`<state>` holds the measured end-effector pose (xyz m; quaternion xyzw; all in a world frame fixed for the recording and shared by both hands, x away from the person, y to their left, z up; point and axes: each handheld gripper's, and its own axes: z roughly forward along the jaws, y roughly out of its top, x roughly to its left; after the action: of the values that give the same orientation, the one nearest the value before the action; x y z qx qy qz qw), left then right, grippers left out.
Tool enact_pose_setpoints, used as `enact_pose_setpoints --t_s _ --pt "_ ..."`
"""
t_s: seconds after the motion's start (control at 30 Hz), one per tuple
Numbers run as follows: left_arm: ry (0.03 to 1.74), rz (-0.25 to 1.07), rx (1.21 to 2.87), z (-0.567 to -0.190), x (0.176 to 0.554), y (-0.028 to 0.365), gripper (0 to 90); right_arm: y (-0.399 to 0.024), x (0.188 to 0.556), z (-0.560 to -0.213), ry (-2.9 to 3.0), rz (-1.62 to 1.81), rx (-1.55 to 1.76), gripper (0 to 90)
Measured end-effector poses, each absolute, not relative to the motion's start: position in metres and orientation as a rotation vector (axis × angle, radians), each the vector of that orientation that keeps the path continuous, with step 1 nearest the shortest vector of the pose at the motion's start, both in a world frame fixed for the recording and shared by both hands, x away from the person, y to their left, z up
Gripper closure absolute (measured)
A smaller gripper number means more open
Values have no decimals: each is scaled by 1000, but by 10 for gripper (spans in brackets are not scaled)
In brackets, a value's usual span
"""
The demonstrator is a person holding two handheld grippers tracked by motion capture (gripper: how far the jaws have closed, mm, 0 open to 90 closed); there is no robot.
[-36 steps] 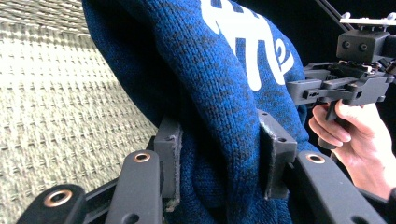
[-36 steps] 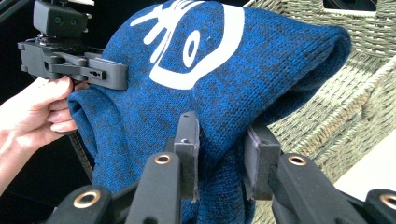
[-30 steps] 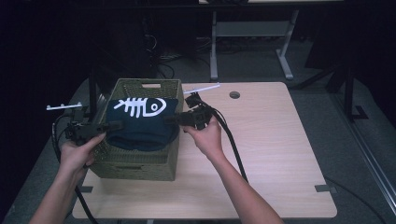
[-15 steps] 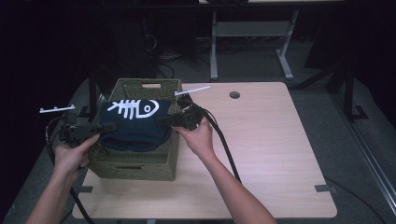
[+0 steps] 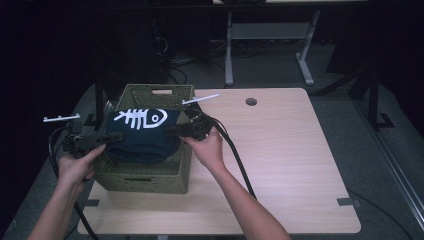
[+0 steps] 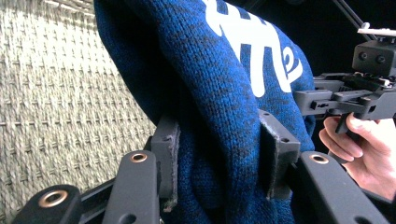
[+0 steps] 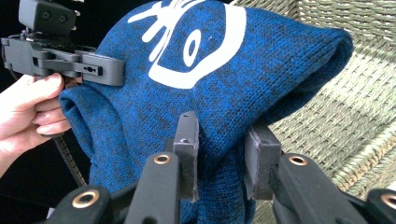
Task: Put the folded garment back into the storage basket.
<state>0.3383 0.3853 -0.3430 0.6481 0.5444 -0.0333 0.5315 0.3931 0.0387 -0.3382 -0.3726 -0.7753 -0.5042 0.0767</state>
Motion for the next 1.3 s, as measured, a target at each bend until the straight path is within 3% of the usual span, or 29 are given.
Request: enact_pose_setpoints --t_s 1.3 --pt "1451 -72 1712 -371 356 399 525 61 401 -386 -2353 -1396 -1198 677"
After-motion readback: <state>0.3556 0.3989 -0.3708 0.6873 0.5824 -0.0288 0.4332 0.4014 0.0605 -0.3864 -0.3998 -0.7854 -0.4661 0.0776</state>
